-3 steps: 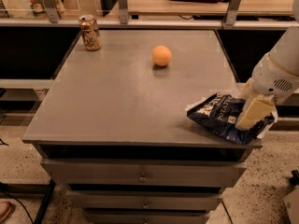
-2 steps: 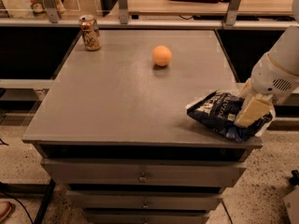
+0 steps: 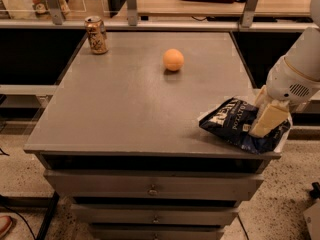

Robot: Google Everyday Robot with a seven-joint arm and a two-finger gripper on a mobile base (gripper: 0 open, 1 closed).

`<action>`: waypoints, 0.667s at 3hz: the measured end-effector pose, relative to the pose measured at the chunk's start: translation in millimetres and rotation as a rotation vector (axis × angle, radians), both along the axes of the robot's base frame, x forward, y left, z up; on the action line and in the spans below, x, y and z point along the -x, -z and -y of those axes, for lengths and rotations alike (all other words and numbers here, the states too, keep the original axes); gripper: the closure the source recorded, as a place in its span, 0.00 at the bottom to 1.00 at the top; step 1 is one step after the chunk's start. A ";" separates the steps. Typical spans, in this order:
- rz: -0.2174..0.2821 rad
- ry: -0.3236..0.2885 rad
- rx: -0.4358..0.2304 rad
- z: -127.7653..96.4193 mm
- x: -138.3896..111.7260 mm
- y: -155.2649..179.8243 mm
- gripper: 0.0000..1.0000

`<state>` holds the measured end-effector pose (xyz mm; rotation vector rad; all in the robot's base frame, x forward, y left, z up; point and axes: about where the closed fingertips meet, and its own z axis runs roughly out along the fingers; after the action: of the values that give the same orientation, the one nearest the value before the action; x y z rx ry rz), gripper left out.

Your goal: Move blue chip bag near orange

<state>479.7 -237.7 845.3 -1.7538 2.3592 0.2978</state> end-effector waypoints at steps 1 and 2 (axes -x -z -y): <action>0.032 0.010 -0.009 -0.8 -14.2 -5.9 1.00; 0.064 0.044 -0.012 4.0 -39.6 -17.5 1.00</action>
Offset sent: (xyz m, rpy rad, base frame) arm 0.0751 -0.0142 0.0436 0.0164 -0.1181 -0.0949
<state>519.4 -241.7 862.8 -1.6778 2.3429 0.2449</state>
